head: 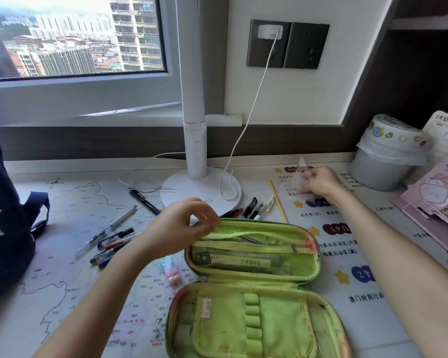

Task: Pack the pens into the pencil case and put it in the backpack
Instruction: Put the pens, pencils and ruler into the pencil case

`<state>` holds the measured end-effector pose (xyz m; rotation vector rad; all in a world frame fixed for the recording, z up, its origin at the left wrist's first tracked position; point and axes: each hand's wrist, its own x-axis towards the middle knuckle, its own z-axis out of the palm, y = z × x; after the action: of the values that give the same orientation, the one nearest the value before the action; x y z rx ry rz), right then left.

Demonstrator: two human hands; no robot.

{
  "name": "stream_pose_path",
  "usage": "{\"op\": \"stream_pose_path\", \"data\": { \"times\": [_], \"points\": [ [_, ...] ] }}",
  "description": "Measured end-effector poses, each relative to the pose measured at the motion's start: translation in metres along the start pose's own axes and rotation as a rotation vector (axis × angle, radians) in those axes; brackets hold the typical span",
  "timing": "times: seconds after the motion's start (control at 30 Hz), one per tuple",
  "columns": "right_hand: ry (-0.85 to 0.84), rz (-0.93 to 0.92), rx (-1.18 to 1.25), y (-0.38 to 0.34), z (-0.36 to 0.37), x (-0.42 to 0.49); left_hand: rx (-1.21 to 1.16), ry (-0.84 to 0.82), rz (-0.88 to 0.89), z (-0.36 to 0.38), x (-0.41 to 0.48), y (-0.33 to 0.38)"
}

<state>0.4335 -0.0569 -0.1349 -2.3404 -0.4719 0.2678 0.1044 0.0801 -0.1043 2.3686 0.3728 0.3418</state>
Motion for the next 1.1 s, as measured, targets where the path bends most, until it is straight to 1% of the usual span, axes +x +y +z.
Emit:
{"op": "stream_pose_path", "data": {
  "times": [0.13, 0.2, 0.23, 0.37, 0.43, 0.5, 0.57, 0.73, 0.83, 0.87, 0.93, 0.97, 1.03, 1.1],
  "points": [
    [0.327, -0.054, -0.079, 0.007, -0.016, -0.044, 0.1, -0.084, 0.116, 0.003, -0.026, 0.012],
    [0.418, -0.094, -0.029, 0.011, -0.019, -0.072, 0.175, -0.123, 0.225, 0.009, -0.039, 0.017],
    [0.418, -0.125, 0.009, 0.013, -0.019, -0.086, 0.222, -0.154, 0.269, 0.013, -0.044, 0.019],
    [0.246, -0.26, 0.186, 0.018, -0.015, -0.15, 0.479, -0.301, 0.353, 0.036, -0.06, 0.02],
    [0.189, -0.313, 0.23, 0.018, -0.015, -0.183, 0.625, -0.357, 0.378, 0.045, -0.065, 0.021],
    [0.137, -0.353, 0.284, 0.017, -0.018, -0.21, 0.699, -0.377, 0.382, 0.049, -0.067, 0.022],
    [0.077, -0.353, 0.394, 0.017, -0.022, -0.232, 0.757, -0.402, 0.386, 0.049, -0.07, 0.025],
    [-0.066, -0.335, 0.704, 0.02, -0.034, -0.271, 0.815, -0.491, 0.496, 0.043, -0.07, 0.031],
    [-0.119, -0.365, 0.831, 0.022, -0.04, -0.292, 0.803, -0.444, 0.572, 0.038, -0.069, 0.029],
    [-0.123, -0.389, 0.852, 0.024, -0.042, -0.299, 0.719, -0.426, 0.512, 0.036, -0.068, 0.028],
    [-0.14, -0.459, 0.821, 0.029, -0.041, -0.313, 0.531, -0.401, 0.321, 0.031, -0.063, 0.025],
    [-0.147, -0.503, 0.747, 0.031, -0.038, -0.318, 0.421, -0.36, 0.246, 0.029, -0.059, 0.023],
    [-0.085, -0.627, 0.463, 0.035, -0.027, -0.32, 0.265, -0.244, 0.192, 0.027, -0.051, 0.021],
    [0.039, -0.8, 0.152, 0.037, -0.009, -0.315, 0.202, -0.212, 0.13, 0.026, -0.045, 0.02]
  ]
}}
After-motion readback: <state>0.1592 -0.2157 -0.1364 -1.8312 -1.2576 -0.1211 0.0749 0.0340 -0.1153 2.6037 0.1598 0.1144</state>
